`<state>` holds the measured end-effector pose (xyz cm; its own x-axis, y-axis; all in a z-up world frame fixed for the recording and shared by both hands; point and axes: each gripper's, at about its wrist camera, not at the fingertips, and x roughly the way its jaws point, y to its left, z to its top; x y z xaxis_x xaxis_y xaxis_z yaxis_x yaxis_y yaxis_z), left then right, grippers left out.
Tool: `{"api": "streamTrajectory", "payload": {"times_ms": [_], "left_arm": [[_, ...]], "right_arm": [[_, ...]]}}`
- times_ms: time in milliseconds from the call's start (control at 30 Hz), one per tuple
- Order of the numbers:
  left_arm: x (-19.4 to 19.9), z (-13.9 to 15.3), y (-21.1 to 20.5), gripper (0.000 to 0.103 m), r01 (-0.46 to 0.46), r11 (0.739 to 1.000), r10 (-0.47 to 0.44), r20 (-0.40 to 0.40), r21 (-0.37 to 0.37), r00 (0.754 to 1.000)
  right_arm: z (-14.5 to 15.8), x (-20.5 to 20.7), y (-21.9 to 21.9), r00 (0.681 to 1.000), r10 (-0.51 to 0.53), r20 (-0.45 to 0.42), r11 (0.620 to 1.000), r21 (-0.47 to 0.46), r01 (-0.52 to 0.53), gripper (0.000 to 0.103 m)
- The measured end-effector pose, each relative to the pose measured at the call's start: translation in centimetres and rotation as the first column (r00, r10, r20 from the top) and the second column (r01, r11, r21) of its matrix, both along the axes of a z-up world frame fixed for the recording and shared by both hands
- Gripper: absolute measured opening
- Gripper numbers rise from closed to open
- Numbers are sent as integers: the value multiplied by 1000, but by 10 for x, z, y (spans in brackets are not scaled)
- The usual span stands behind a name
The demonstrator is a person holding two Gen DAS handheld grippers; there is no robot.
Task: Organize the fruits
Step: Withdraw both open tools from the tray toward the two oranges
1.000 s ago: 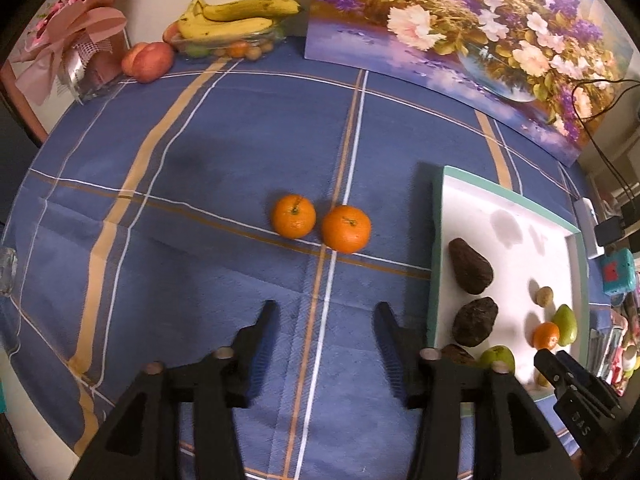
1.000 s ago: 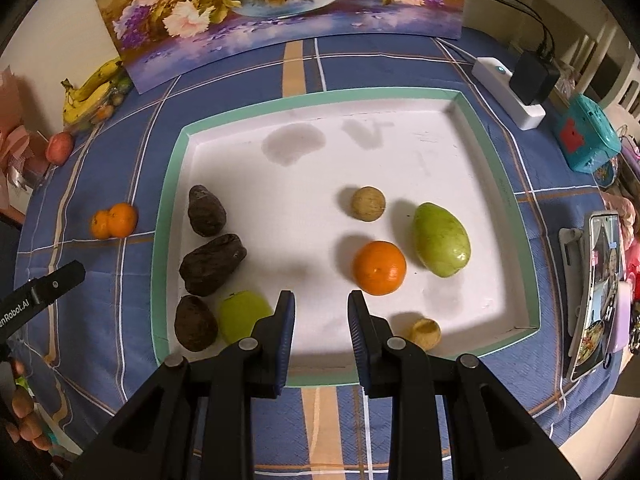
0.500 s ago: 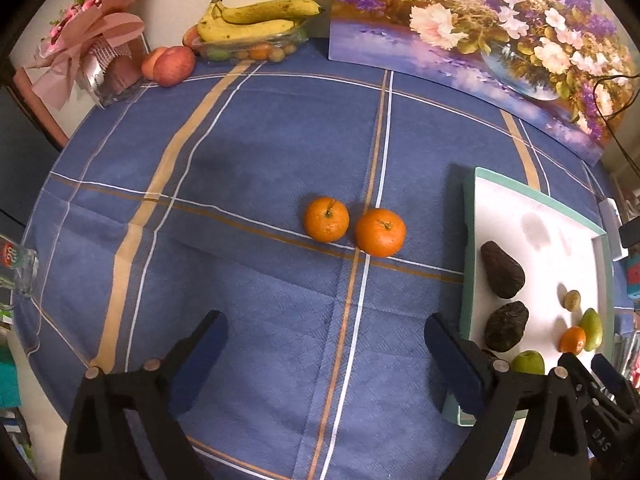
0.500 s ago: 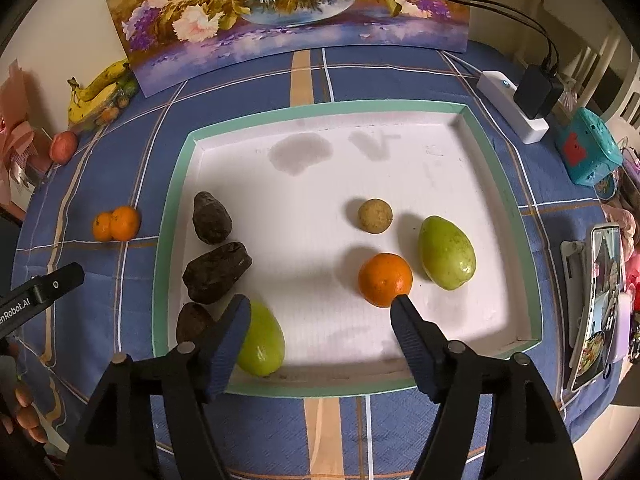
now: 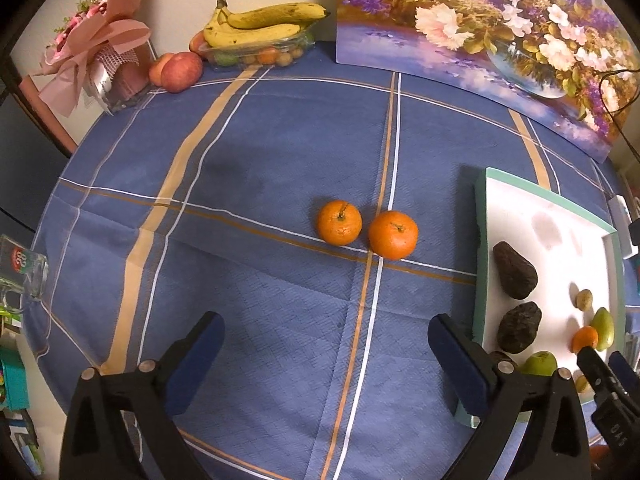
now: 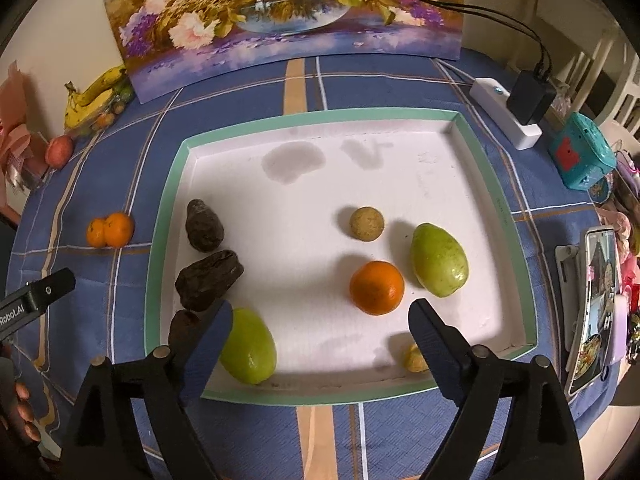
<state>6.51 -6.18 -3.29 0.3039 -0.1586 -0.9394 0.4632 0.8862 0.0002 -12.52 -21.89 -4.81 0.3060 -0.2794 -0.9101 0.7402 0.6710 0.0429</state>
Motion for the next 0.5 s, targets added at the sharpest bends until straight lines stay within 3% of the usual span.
{"api": "streamTrajectory", "payload": {"times_ms": [500], "left_arm": [[0, 0, -6, 103, 29, 1000, -29, -1, 0, 1000]], "right_arm": [[10, 3, 1, 999, -3, 54, 997, -71, 7, 90]]}}
